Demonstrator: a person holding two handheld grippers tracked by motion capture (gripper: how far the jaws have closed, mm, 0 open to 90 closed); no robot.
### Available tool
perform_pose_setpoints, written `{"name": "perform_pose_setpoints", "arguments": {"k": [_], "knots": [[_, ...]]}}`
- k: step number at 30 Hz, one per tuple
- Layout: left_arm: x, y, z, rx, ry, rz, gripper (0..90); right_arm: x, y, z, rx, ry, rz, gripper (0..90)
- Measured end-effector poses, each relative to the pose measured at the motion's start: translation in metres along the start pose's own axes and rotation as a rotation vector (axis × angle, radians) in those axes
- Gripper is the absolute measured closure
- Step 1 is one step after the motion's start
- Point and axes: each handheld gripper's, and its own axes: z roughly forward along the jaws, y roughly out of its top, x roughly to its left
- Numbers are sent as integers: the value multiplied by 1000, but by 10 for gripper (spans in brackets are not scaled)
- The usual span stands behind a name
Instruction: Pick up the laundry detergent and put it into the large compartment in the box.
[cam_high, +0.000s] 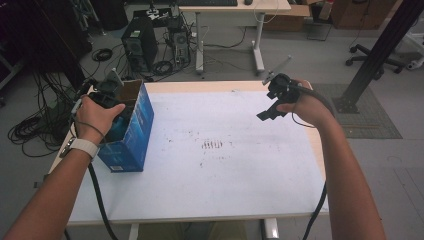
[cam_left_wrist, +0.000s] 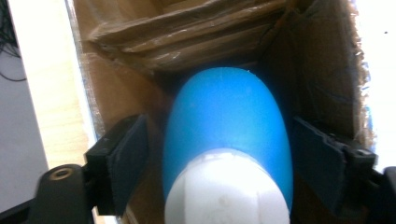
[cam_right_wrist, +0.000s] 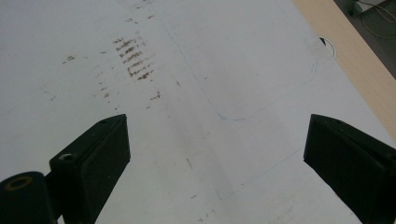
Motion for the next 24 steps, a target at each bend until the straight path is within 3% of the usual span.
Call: {"name": "perform_pose_setpoints", "arguments": {"k": [16, 24], "knots": [[-2, -2, -8, -18, -3, 13, 198, 3, 0, -2, -6, -1, 0, 72], [-2, -2, -13, -23, 1, 19, 142, 4, -1, -4, -5, -3, 0, 72]]}}
